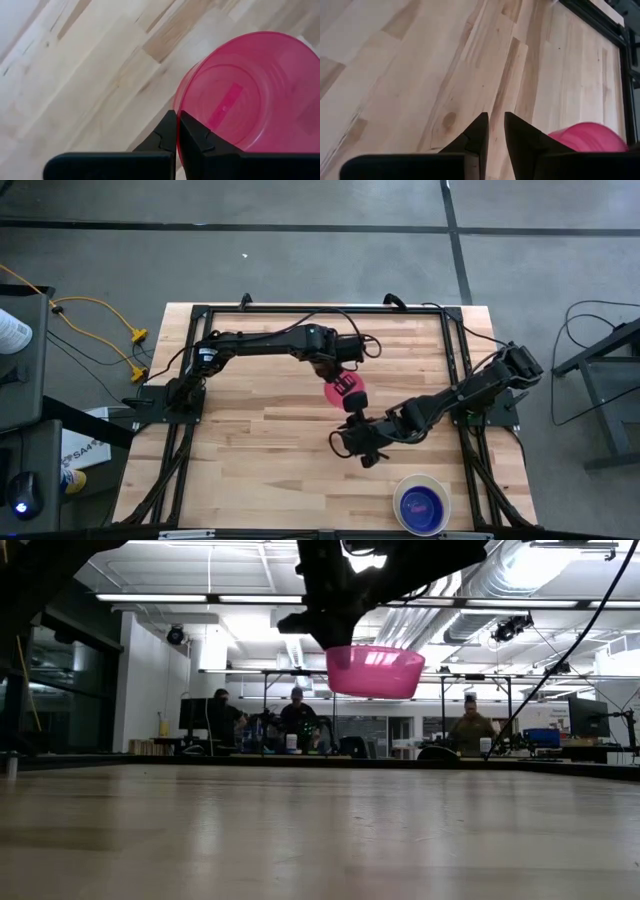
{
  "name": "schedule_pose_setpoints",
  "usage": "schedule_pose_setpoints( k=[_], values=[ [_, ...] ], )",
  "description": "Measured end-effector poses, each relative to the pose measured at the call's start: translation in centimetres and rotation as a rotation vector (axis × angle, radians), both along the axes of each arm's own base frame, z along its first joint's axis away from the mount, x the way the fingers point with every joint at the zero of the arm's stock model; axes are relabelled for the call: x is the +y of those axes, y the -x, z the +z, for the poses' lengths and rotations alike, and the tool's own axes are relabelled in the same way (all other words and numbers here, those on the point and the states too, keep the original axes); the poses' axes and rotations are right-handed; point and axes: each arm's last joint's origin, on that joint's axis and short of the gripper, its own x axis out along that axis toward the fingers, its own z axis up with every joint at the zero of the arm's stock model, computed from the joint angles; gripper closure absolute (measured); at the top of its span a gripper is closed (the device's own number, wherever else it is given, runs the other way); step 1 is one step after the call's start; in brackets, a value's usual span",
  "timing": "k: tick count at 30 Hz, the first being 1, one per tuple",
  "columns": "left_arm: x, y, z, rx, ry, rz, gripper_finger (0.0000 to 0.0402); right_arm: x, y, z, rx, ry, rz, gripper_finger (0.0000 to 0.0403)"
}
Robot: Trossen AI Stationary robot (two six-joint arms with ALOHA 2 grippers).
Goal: Nest bowls inside each other
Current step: Stack the red bowl on the purple bowl
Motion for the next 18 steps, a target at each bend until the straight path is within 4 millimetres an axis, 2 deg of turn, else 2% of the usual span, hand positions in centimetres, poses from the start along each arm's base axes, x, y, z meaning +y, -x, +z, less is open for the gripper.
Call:
schedule_pose_setpoints(
  k=[10, 14, 18],
  values=[
    [-0.2, 0.9, -0.3, 0.078, 0.052, 0.109, 0.0401, -0.1, 0.0, 0.0, -0.019, -0.073, -0.094, 0.0348],
    [-0.6, 1.2, -0.3, 0.113, 0.065, 0.115, 0.0401, -0.4, 0.5, -1.3, 0.07, -0.015, -0.183, 0.0348],
    [-1.1, 1.2, -0.4, 0.125, 0.066, 0.103, 0.0401, 0.1, 0.2, -2.1, 0.071, 0.03, -0.198, 0.0348]
  ],
)
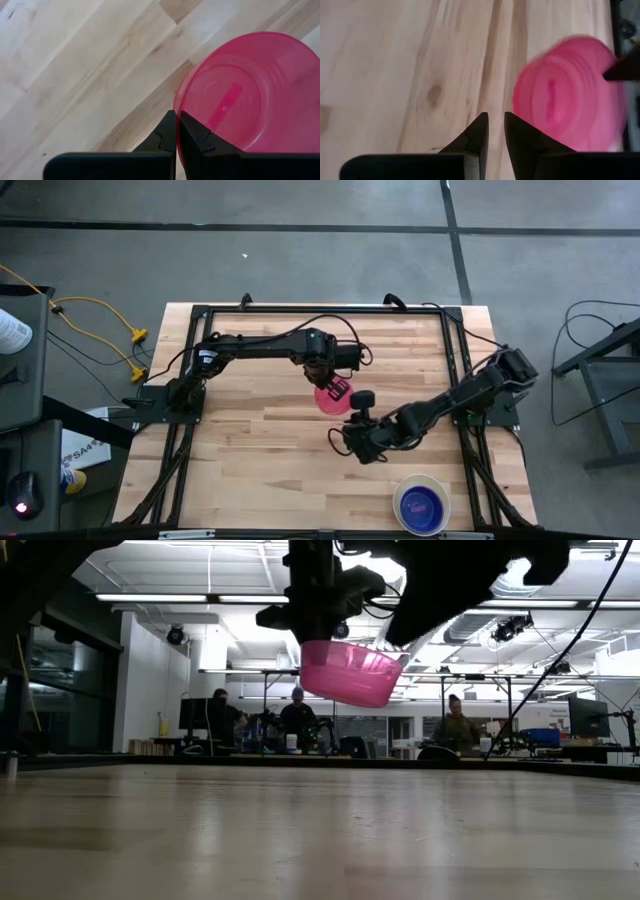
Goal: Nest bowls inside each other
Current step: Stack the red bowl on the purple bowl
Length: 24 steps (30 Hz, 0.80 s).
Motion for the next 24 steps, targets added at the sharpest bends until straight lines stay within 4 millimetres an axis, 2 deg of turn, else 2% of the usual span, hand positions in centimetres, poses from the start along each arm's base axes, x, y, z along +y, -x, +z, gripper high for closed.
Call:
schedule_pose_setpoints(
  k=[7, 24],
  values=[
    [-0.31, 0.05, -0.01, 0.007, 0.003, -0.008, 0.0401, 0.48, 0.0, -0.42, -0.006, 0.106, 0.012, 0.0348],
    [-0.74, 0.26, -0.06, 0.033, 0.005, -0.023, 0.0401, 0.37, 0.11, -0.91, 0.025, 0.177, 0.09, 0.0348]
  ],
)
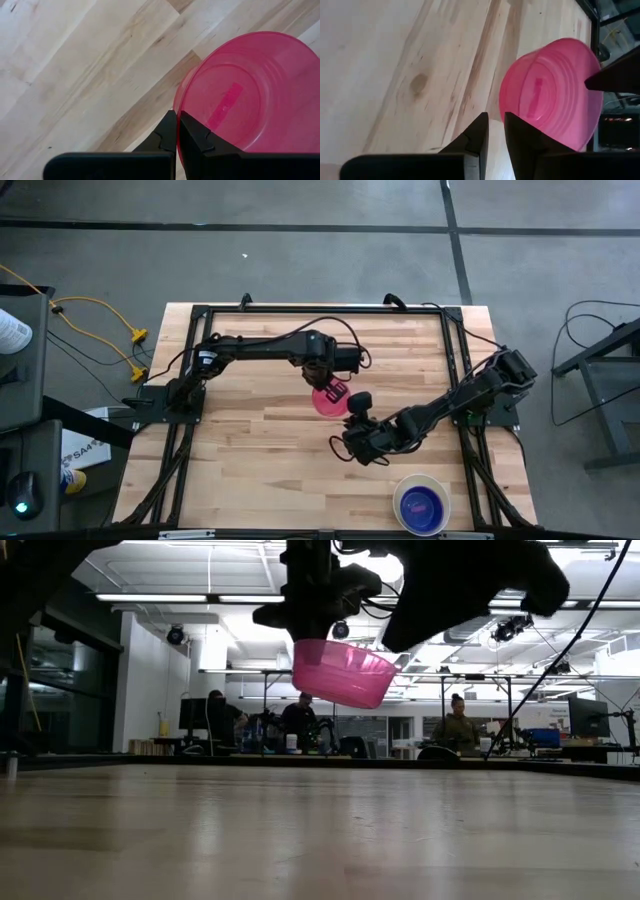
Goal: Nest bowls inside each other
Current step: Stack the red bowl on the purple bowl
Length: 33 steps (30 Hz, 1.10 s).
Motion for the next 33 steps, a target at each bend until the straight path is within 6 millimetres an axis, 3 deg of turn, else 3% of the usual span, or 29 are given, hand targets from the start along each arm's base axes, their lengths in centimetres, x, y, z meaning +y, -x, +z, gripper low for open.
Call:
schedule_pose_setpoints(
  k=[23, 33],
  values=[
    [-0.1, 0.0, 0.0, 0.008, 0.001, -0.033, 0.0401, 0.1, -0.3, -0.2, -0.059, 0.034, 0.012, 0.0348],
    [-0.5, 0.4, -0.1, 0.053, -0.004, -0.059, 0.0401, 0.6, -1.4, -1.4, -0.101, 0.034, 0.006, 0.0348]
  ],
)
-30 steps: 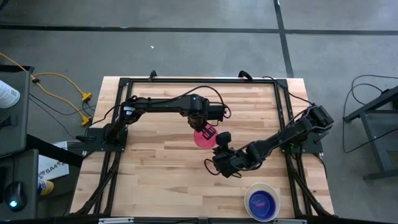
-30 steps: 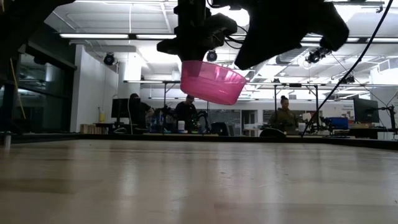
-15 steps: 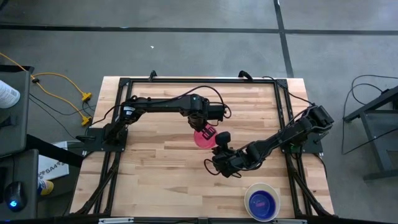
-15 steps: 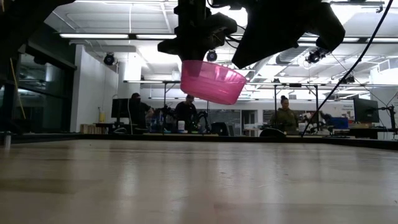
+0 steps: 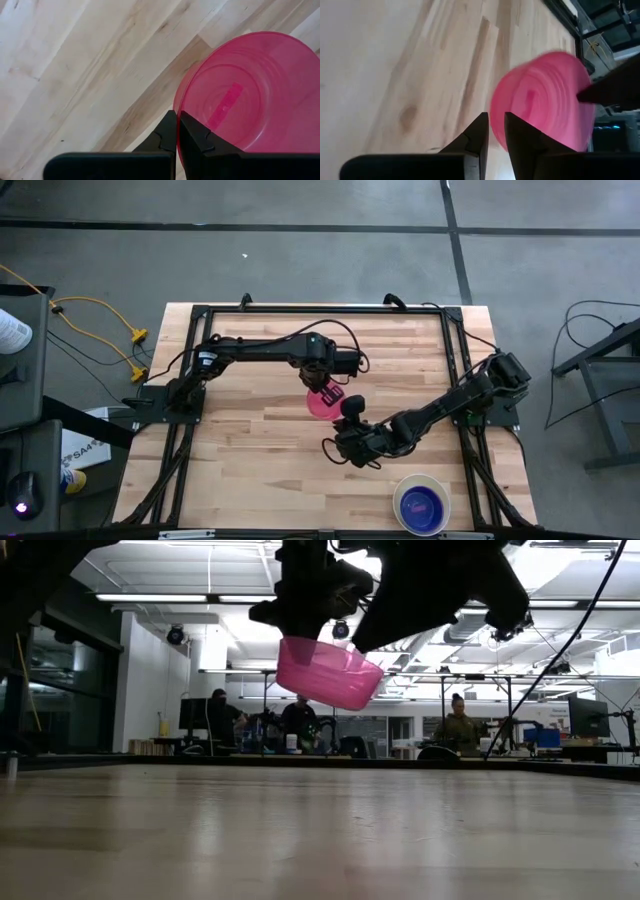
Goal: Nest bowls inside each other
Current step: Stack the red bowl on the purple bowl
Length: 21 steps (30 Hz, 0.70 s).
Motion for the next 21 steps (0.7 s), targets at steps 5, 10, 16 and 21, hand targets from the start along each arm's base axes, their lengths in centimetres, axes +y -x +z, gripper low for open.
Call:
schedule_pose_setpoints(
  k=[5, 10, 16, 21],
  values=[
    [-0.2, 0.0, 0.0, 0.005, -0.011, -0.004, 0.0401, 0.4, -0.3, 0.1, -0.051, -0.028, -0.021, 0.0348],
    [-0.2, -0.2, 0.0, -0.02, -0.007, -0.011, 0.0401, 0.7, -0.1, 0.1, -0.065, -0.058, -0.035, 0.0348],
    [-0.5, -0.5, 0.1, -0.048, 0.0, -0.038, 0.0401, 1.2, 0.1, 0.1, -0.071, -0.041, -0.032, 0.0348],
    [-0.7, -0.6, 0.1, -0.052, -0.001, -0.048, 0.0401, 1.3, 0.3, 0.0, -0.068, -0.042, -0.044, 0.0348]
  ],
)
